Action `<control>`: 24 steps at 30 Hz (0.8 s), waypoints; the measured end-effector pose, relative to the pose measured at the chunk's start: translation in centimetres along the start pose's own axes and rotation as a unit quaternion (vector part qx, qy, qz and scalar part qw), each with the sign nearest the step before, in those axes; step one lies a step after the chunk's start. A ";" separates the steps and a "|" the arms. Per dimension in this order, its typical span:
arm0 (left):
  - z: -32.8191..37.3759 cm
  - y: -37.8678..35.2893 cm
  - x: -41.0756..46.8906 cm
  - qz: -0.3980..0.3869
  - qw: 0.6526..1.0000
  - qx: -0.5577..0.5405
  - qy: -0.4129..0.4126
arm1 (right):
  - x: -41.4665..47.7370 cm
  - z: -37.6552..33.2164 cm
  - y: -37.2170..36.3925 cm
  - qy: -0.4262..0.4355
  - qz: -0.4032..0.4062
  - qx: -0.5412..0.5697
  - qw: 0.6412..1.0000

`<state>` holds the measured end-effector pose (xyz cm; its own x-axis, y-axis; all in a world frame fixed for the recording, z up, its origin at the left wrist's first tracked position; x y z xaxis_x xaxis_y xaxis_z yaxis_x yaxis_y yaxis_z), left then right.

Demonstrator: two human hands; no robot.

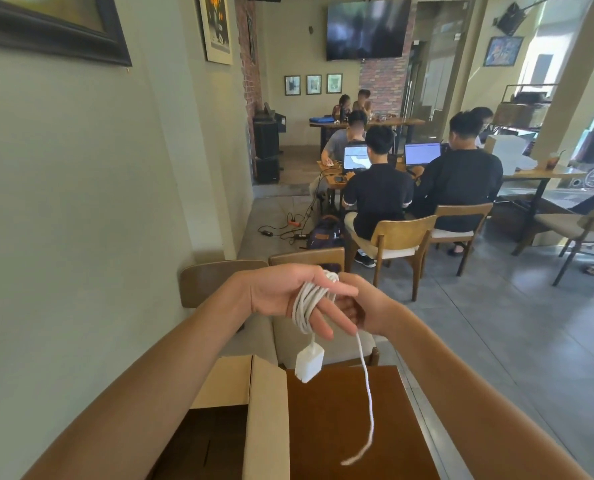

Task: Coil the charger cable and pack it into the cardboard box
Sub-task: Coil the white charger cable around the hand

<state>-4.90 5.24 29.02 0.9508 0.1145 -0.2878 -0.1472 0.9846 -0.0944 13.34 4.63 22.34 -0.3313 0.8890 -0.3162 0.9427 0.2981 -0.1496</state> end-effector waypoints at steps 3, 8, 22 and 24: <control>-1.3 0.2 0.5 0.003 0.999 0.009 0.050 | -1.2 -1.9 0.3 -0.033 -0.021 -0.003 0.999; -3.7 1.5 1.4 0.118 0.992 -0.028 0.039 | -2.4 -3.5 0.6 0.003 -0.003 -0.076 0.997; -0.4 2.4 4.2 0.302 0.905 -0.267 -0.139 | -3.6 0.4 -2.3 0.235 -0.001 -0.132 0.963; 0.1 2.0 4.1 0.295 0.899 -0.286 -0.154 | -3.5 1.6 -2.3 0.218 -0.020 -0.133 0.967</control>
<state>-1.32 7.67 27.74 0.6791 0.7116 -0.1800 -0.6823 0.5215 -0.5124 12.28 0.31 22.27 -0.3739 0.9198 0.1190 0.9255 0.3618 0.1117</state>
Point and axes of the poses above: each hand's wrist, its own x-axis towards the middle knuckle, its own y-axis out of the back of the hand, z = x × y, the point moved 1 cm from there along x, towards the middle knuckle, and after that the axes turned 9 degrees about -z, right-handed, at the moved point
